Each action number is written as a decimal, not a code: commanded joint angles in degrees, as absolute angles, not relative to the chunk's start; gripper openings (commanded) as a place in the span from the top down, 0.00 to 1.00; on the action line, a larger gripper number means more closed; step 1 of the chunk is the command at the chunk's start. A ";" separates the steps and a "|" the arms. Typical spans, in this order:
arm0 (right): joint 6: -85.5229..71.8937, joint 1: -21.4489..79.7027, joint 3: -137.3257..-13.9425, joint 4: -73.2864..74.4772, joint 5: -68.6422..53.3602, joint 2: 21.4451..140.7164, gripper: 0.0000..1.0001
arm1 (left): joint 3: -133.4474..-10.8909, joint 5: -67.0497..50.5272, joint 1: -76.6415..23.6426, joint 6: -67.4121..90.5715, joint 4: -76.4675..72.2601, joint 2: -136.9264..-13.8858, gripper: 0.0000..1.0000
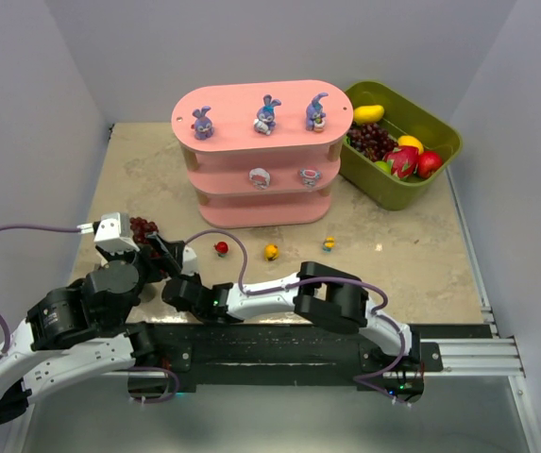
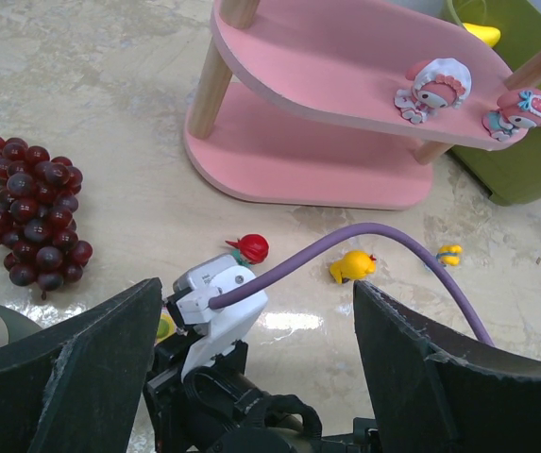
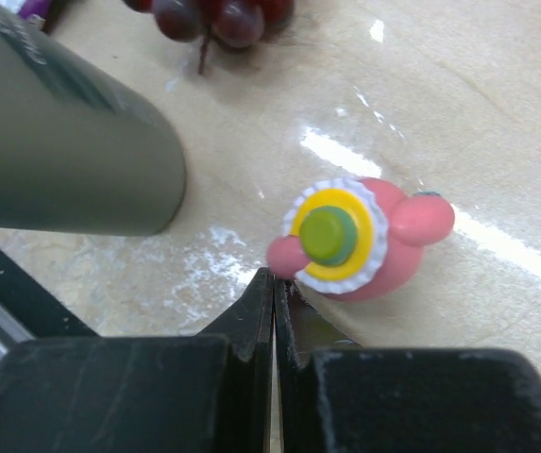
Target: Place and organize the plastic toys onto the shelf
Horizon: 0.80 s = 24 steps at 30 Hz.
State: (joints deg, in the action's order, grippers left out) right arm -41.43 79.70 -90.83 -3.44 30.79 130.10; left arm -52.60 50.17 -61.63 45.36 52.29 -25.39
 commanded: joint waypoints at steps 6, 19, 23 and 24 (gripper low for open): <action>-45.35 78.58 -85.26 -2.90 36.12 127.27 1.00 | -52.03 51.77 -61.70 45.53 51.24 -24.52 0.14; -43.68 74.71 -80.25 -6.68 35.60 125.25 1.00 | -51.77 51.06 -61.70 45.97 51.15 -24.61 0.14; -39.92 73.39 -79.02 -10.79 34.19 124.81 1.00 | -51.77 51.06 -61.70 45.88 51.33 -24.70 0.14; -39.21 73.21 -78.75 -11.42 34.10 124.89 1.00 | -51.77 51.15 -61.61 45.97 51.33 -24.61 0.14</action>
